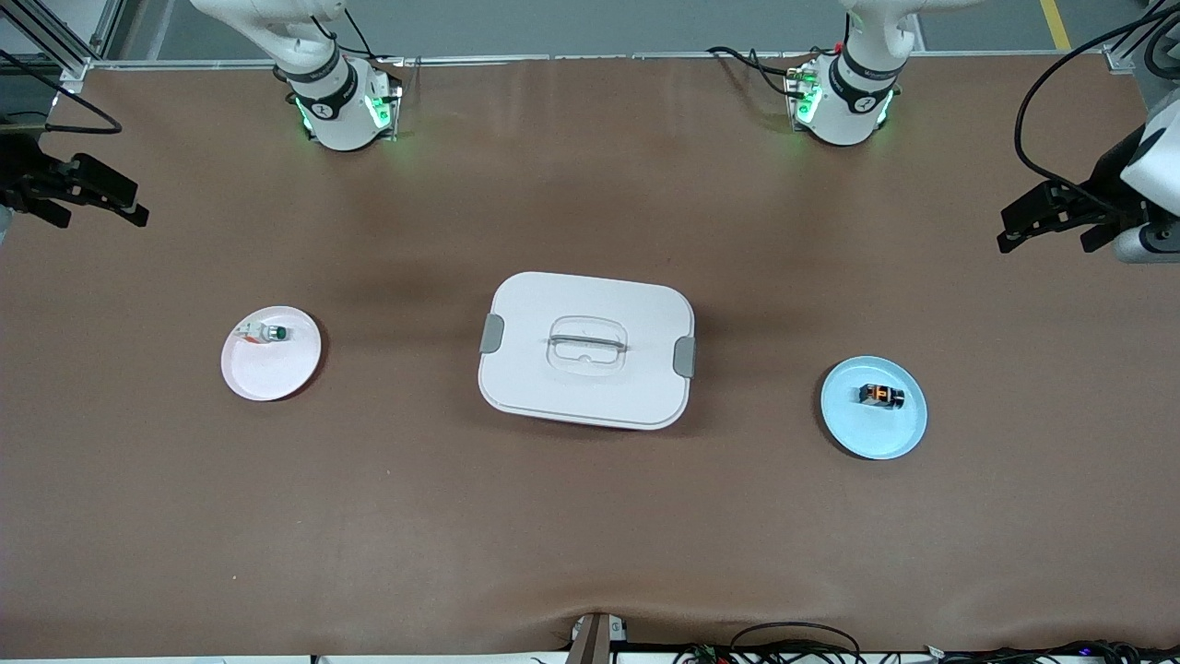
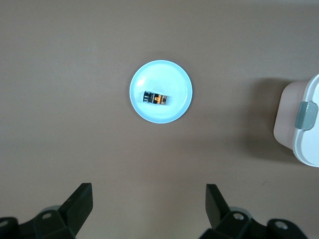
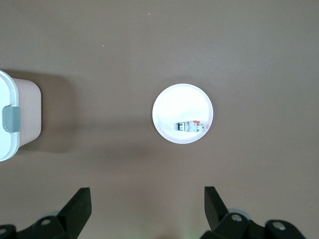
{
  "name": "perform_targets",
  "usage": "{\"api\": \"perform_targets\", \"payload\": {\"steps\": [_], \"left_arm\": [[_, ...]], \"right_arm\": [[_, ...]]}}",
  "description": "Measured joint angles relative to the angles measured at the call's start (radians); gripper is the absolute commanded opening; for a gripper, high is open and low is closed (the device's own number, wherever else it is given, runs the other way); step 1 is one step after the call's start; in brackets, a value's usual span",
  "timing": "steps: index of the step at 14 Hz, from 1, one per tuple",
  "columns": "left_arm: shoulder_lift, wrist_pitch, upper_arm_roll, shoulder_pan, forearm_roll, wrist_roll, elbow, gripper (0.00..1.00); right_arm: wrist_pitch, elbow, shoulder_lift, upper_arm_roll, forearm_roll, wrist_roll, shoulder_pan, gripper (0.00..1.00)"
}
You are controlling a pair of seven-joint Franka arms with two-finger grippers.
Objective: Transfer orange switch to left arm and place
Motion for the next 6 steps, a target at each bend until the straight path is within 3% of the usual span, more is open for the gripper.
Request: {"api": "perform_targets", "payload": {"steps": [6], "left_arm": [[0.017,-0.002,0.000,0.000,0.000,0.000,0.003,1.00]], "right_arm": [[0.004,-0.001,-0.001,0.000,-0.001,0.001,-0.001,1.00]]}}
